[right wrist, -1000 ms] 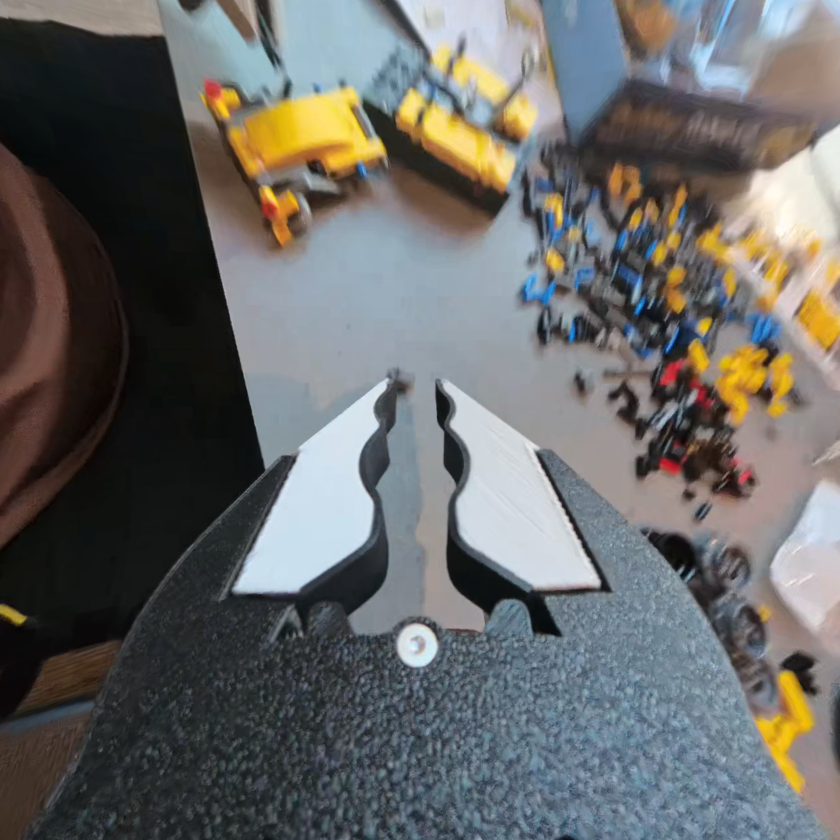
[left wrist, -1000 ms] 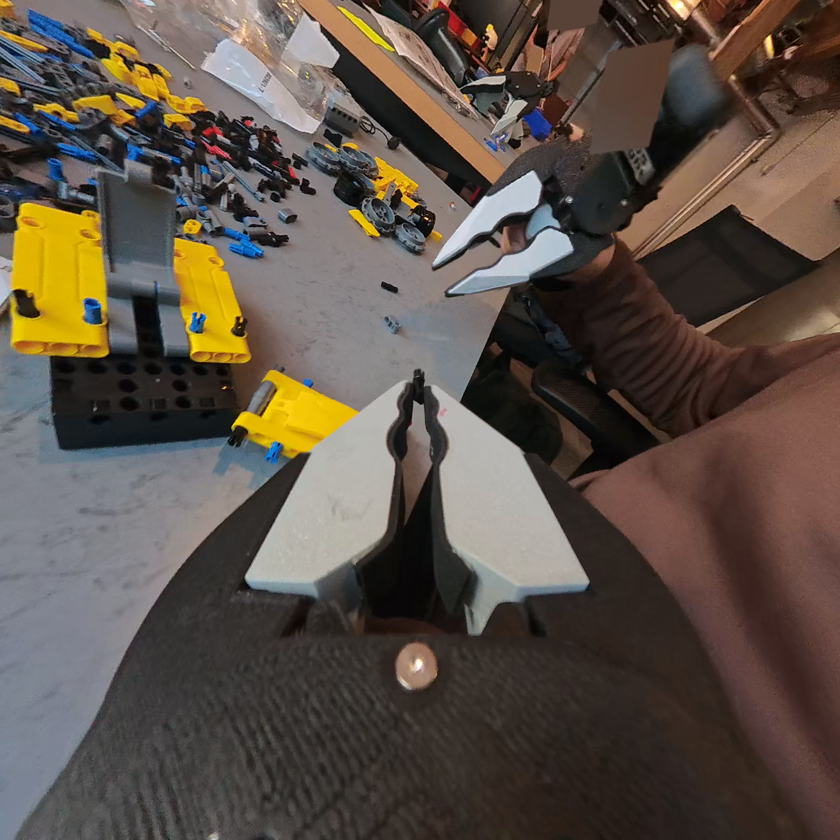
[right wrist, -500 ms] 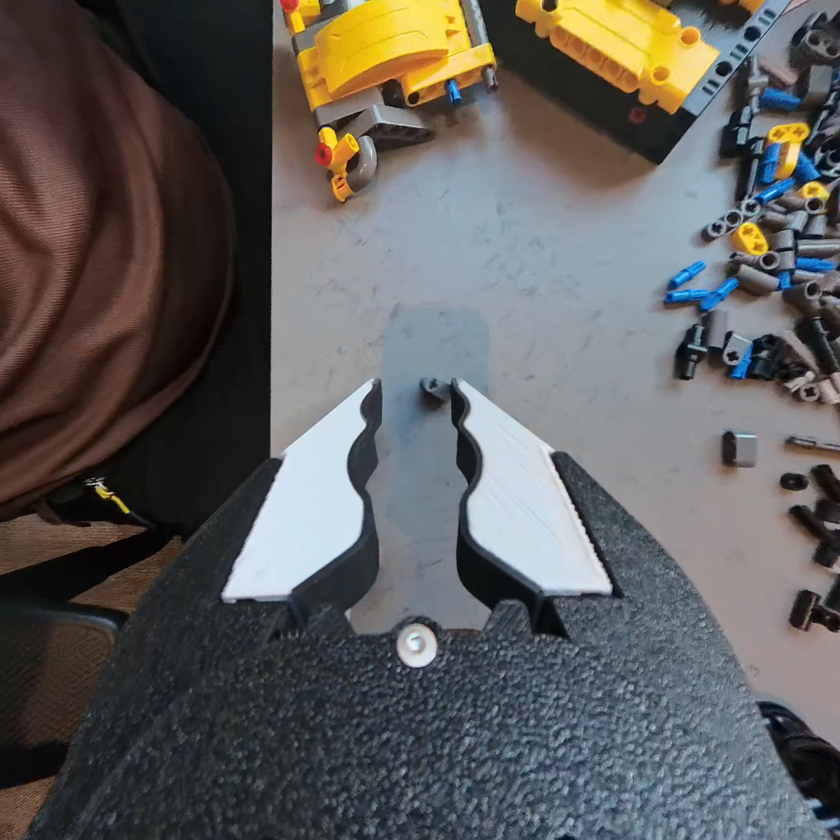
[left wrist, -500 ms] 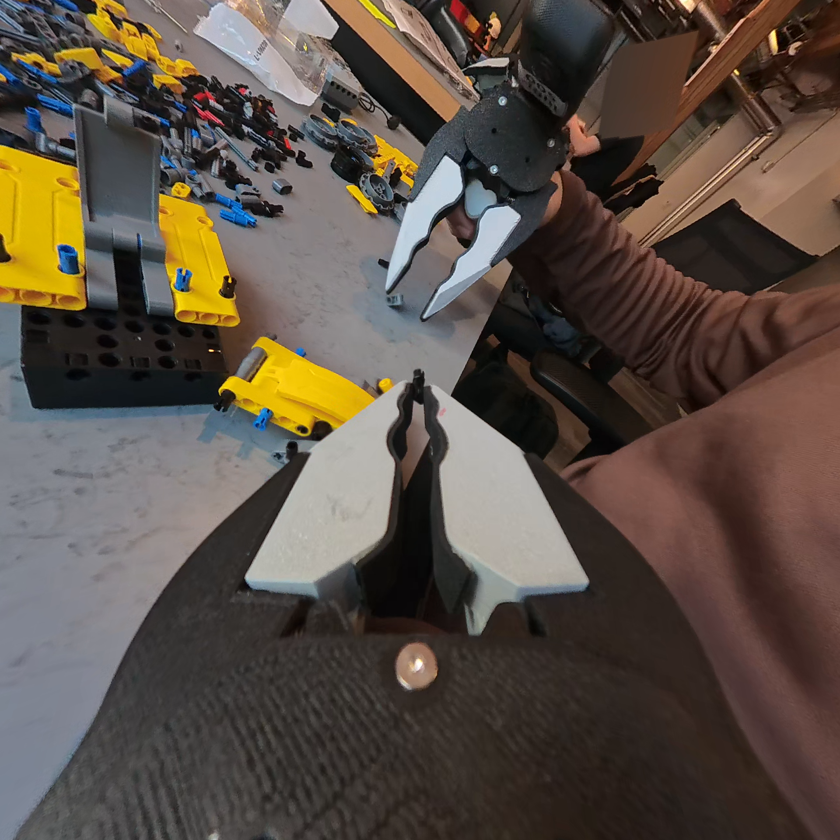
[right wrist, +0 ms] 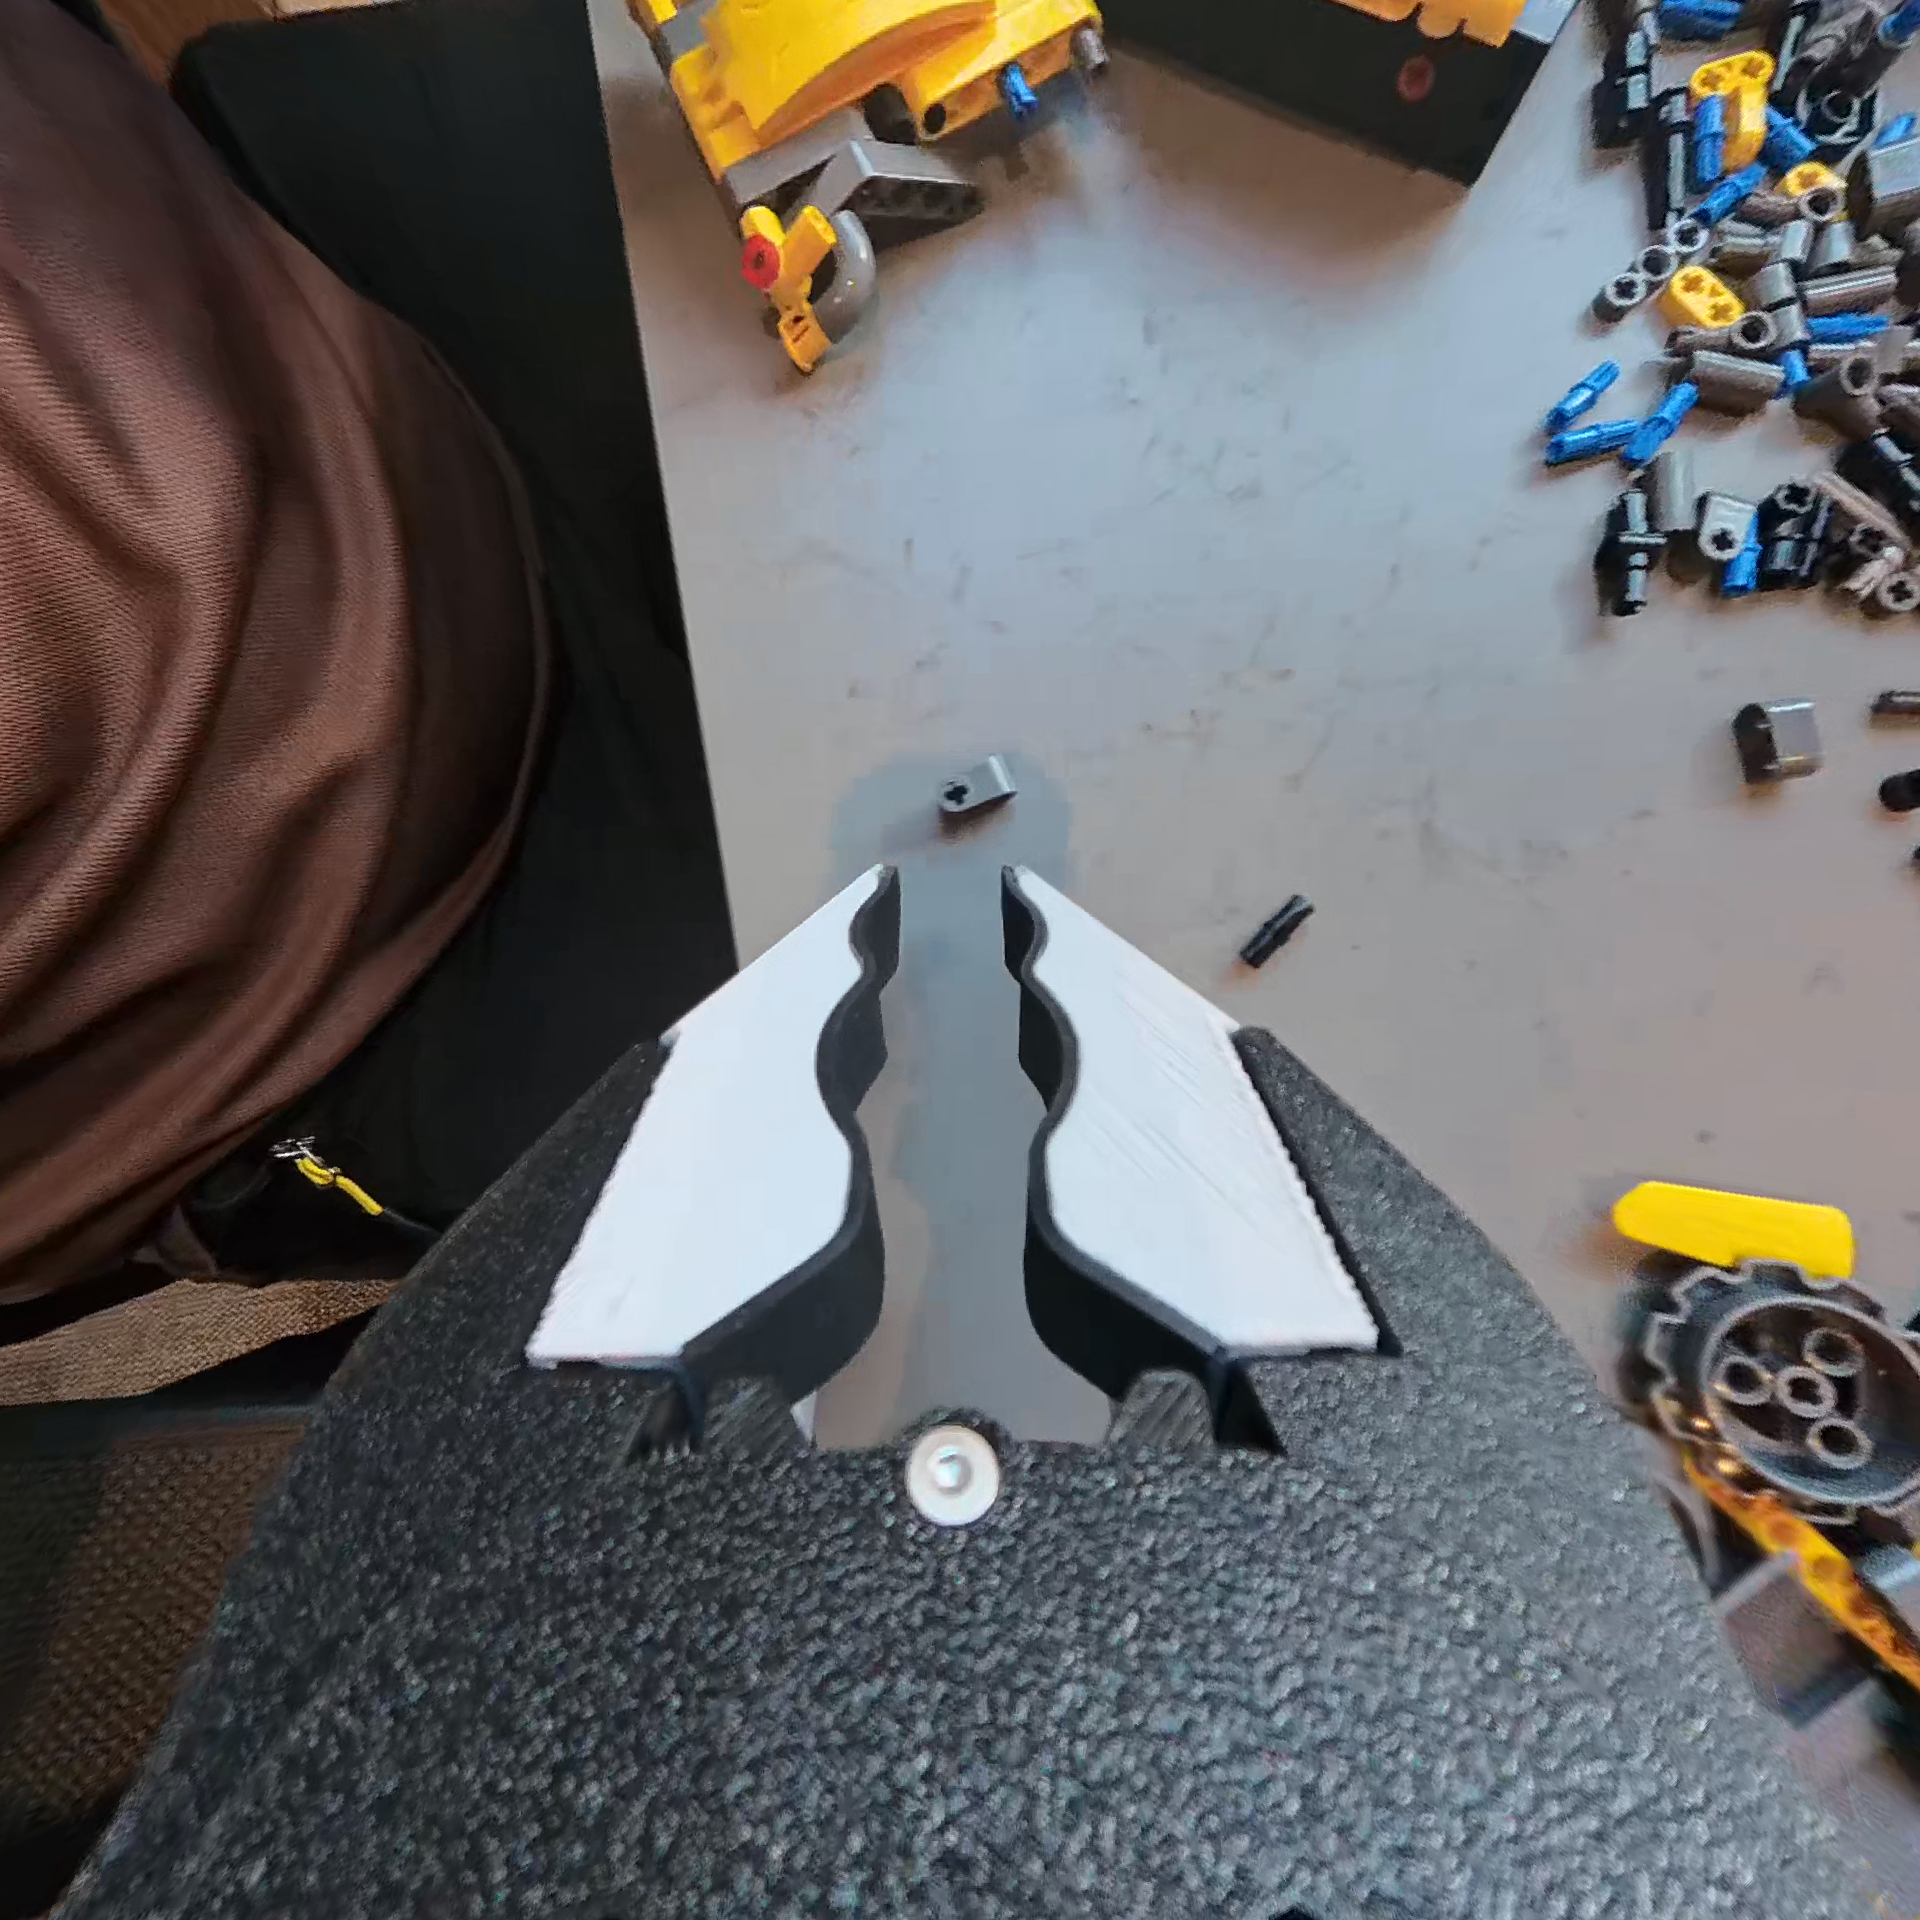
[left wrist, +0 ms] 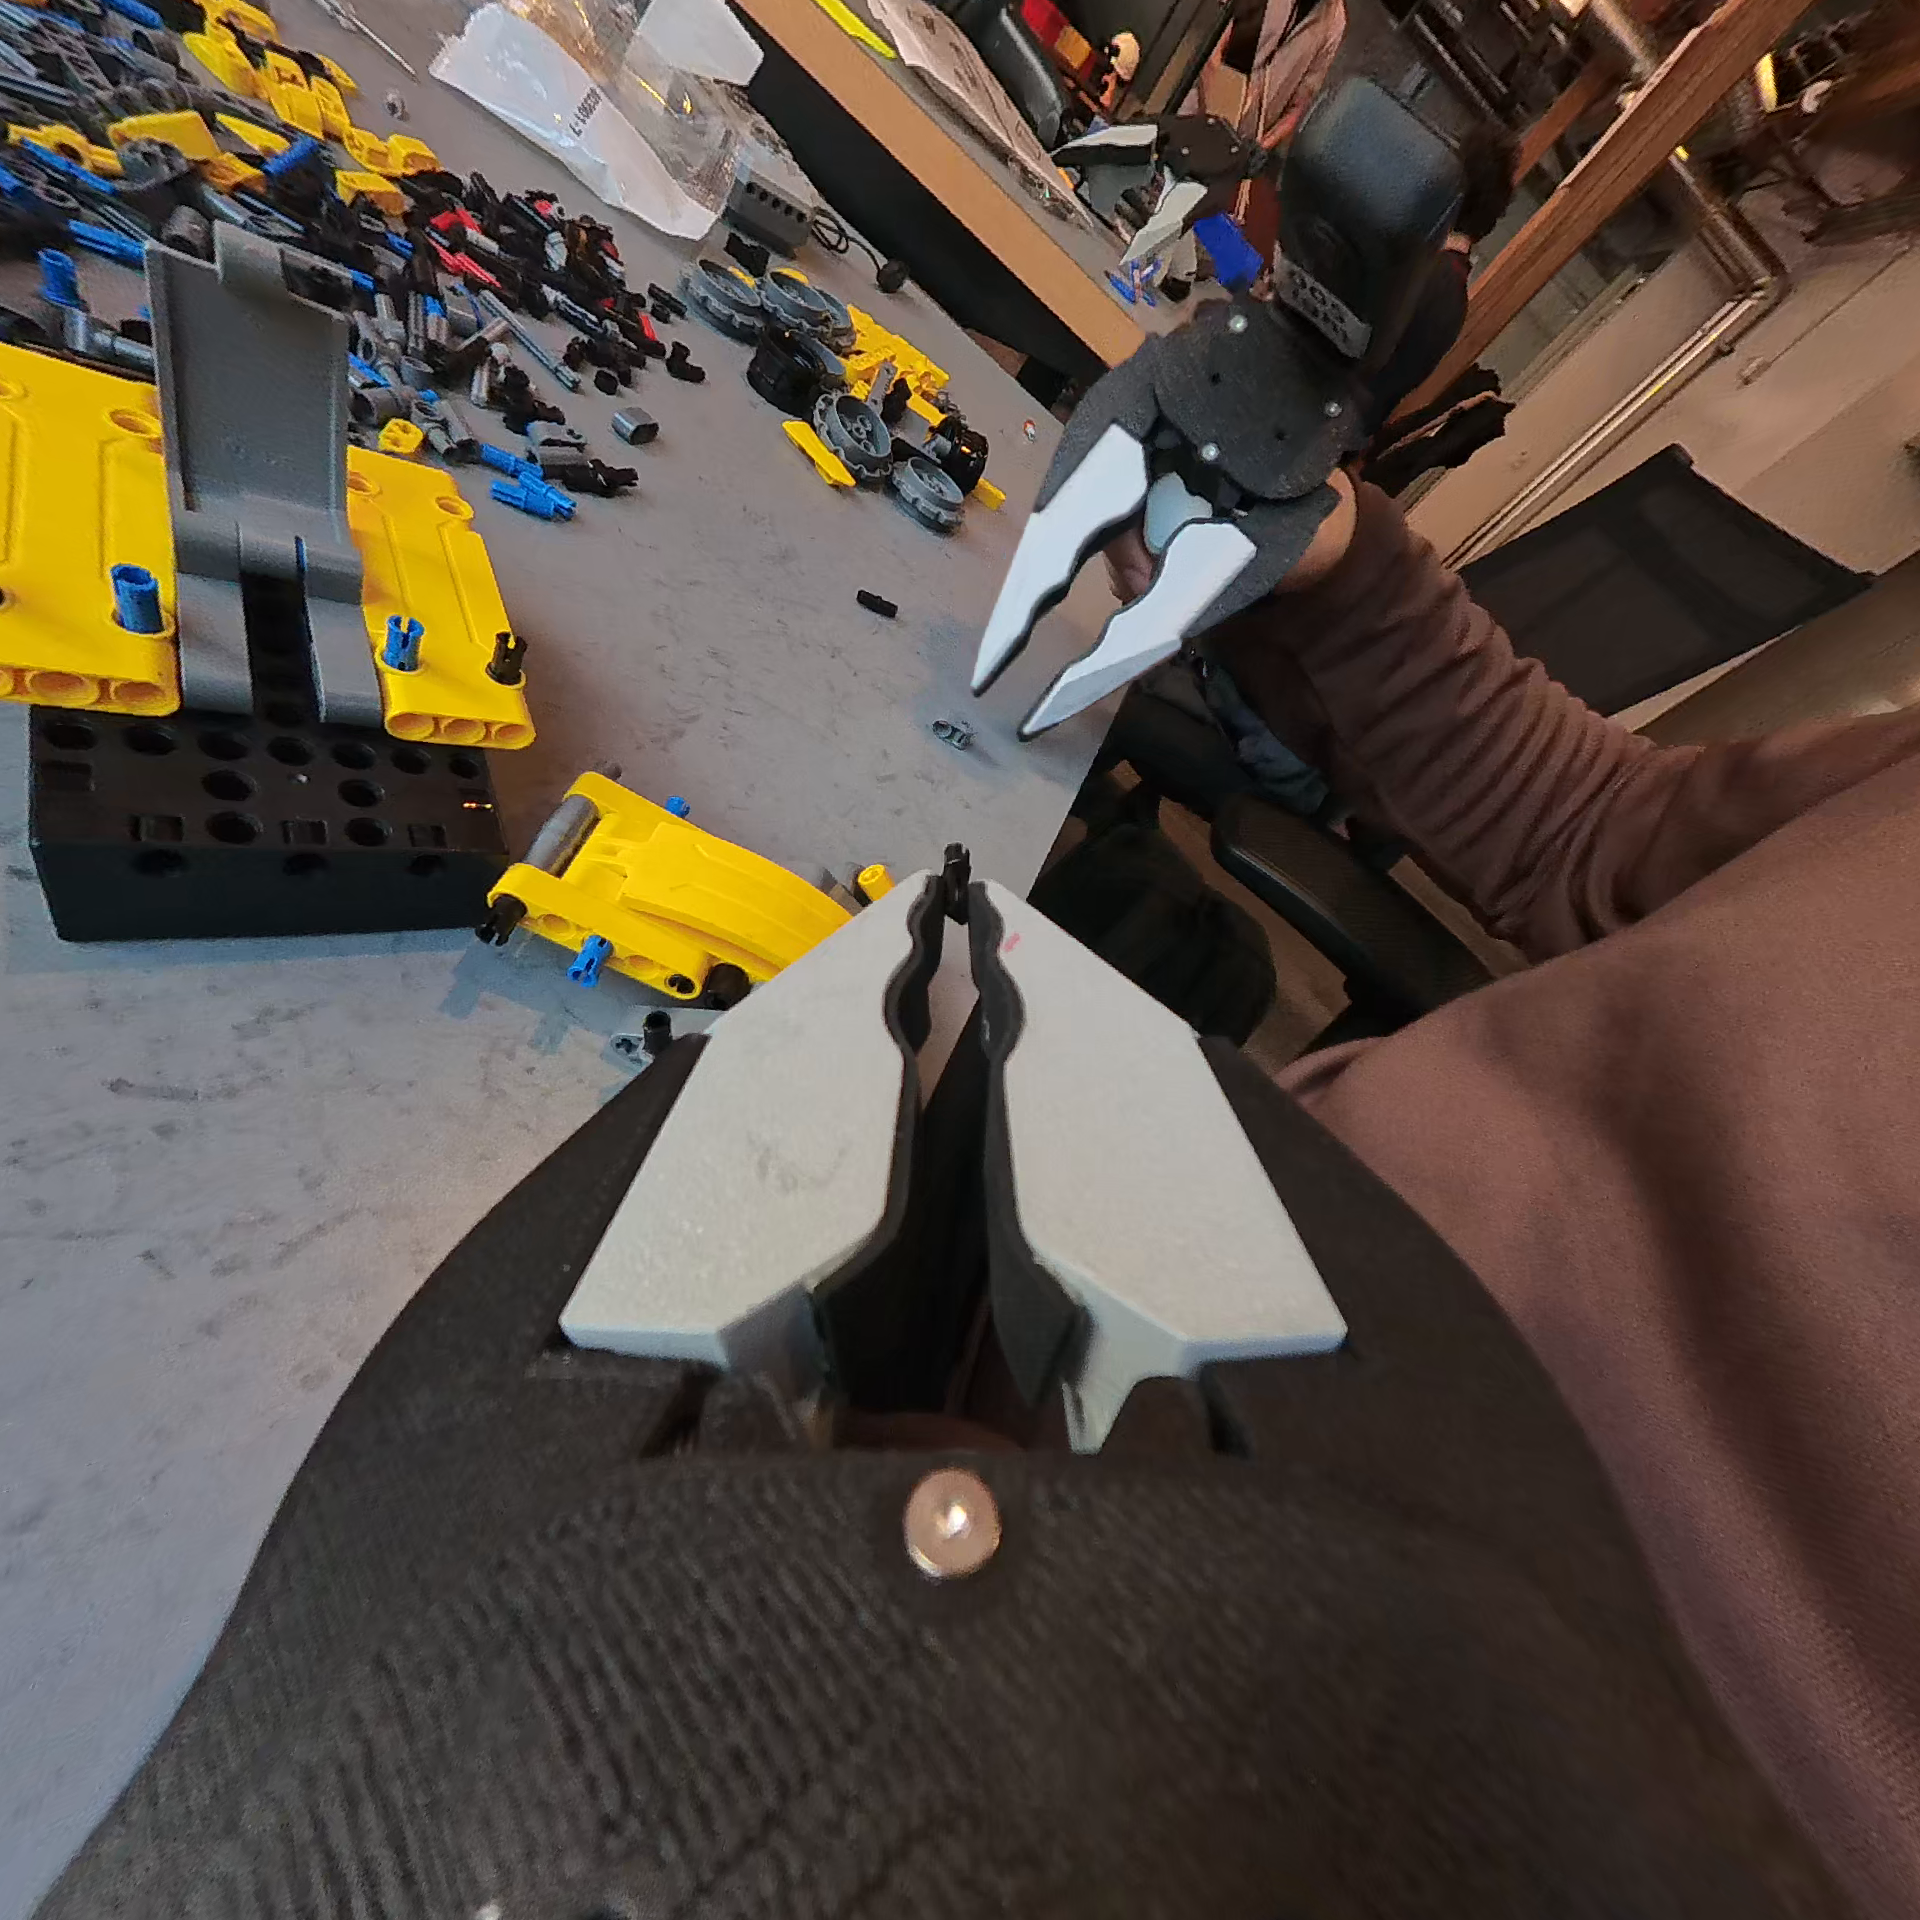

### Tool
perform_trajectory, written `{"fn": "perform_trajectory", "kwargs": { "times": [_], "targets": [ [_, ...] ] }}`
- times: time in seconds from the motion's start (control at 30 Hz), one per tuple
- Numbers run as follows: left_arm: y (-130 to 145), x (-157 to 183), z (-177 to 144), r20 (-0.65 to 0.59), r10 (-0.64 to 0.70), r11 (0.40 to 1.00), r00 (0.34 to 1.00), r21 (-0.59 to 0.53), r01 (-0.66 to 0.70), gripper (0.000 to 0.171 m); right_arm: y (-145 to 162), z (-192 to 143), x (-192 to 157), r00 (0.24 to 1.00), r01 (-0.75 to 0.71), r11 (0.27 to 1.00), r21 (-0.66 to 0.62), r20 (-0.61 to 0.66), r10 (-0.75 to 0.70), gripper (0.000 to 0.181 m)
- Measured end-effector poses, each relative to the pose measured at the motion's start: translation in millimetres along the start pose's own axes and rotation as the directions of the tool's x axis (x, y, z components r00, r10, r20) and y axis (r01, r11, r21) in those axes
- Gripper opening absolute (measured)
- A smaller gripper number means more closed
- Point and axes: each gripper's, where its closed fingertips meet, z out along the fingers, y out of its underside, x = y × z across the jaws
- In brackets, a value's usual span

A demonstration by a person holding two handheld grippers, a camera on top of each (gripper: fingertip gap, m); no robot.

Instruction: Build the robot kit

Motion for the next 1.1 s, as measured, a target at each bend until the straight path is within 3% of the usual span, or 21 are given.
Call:
{"fn": "perform_trajectory", "kwargs": {
  "times": [0.27, 0.6, 0.8, 0.97, 1.1],
  "targets": [
    [2, 3, 5, -0.009, 0.000, 1.000, 1.000, -0.013, 0.000, 0.001, 6, 6, -8, 1.000, -0.023, 1.000, 0.006, -0.006, 0.023, 0.014],
    [2, 4, 3, -0.005, 0.005, 1.000, 1.000, -0.010, -0.005, 0.001, -36, 36, -10, 0.996, 0.087, 0.995, 0.049, 0.002, -0.088, 0.015],
    [2, 1, -1, -0.008, -0.009, 1.000, 1.000, -0.002, 0.009, 0.001, -27, 7, 7, 0.997, 0.023, 0.996, 0.081, -0.077, -0.017, 0.013],
    [3, 3, 1, -0.016, -0.008, 1.000, 1.000, -0.007, 0.008, 0.001, -10, 14, 7, 0.998, -0.014, 0.999, 0.037, -0.067, 0.016, 0.015],
    [4, 1, 2, -0.010, -0.010, 1.000, 1.000, -0.007, 0.010, 0.001, -15, 19, 2, 0.999, -0.019, 0.998, 0.063, -0.031, 0.021, 0.014]
  ]
}}
